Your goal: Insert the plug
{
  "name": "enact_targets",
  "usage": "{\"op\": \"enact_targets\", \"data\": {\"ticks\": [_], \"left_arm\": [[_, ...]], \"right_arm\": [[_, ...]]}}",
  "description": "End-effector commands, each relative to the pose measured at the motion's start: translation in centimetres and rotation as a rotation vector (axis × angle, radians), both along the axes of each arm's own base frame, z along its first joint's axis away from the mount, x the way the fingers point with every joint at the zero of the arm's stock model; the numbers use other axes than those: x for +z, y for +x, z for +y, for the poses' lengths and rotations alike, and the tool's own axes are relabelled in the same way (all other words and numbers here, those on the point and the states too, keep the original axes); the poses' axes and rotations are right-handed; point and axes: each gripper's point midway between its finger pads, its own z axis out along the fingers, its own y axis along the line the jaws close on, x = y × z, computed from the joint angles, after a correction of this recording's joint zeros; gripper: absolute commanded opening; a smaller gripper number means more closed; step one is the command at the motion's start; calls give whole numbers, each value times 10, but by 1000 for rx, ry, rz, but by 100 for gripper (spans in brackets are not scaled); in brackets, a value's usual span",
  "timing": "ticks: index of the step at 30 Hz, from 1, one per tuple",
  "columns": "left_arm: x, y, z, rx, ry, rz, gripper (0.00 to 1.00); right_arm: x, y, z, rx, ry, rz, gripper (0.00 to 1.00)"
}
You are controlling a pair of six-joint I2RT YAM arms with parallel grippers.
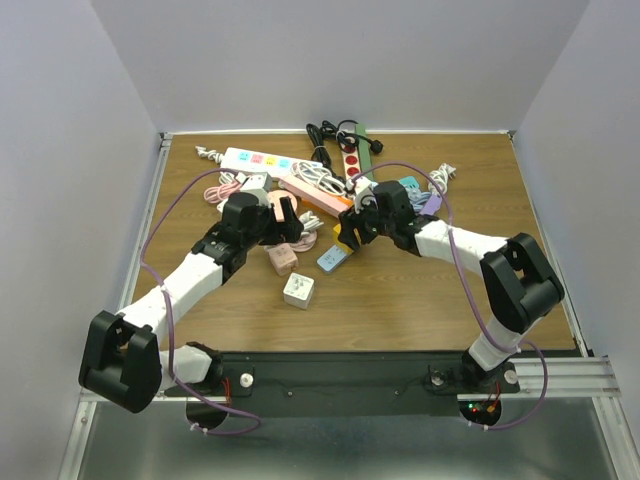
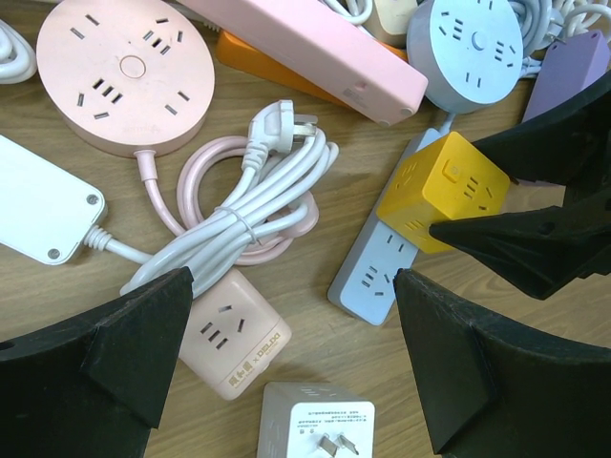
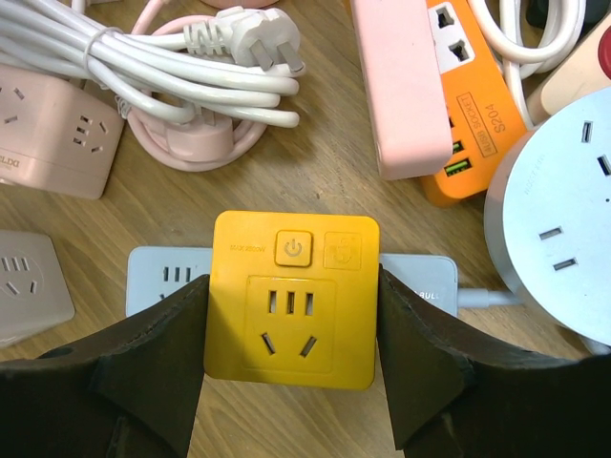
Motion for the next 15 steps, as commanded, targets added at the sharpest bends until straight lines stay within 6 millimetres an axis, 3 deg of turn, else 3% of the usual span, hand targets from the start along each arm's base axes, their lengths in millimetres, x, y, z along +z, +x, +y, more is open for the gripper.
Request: {"op": "enact_targets", "data": {"ticks": [1, 5, 10, 15], "left_arm": [[18, 1, 1, -13, -18, -61, 99], [20, 1, -1, -22, -22, -64, 99], [18, -1, -1, -24, -26, -59, 99], [24, 1, -2, -27, -34, -74, 99]], "right_arm": [[-77, -49, -41, -84, -184, 251, 0], [-87, -63, -46, -95, -200, 285, 0], [-80, -63, -46, -133, -203, 292, 0], [-77, -66, -29, -116, -158, 317, 0]]}}
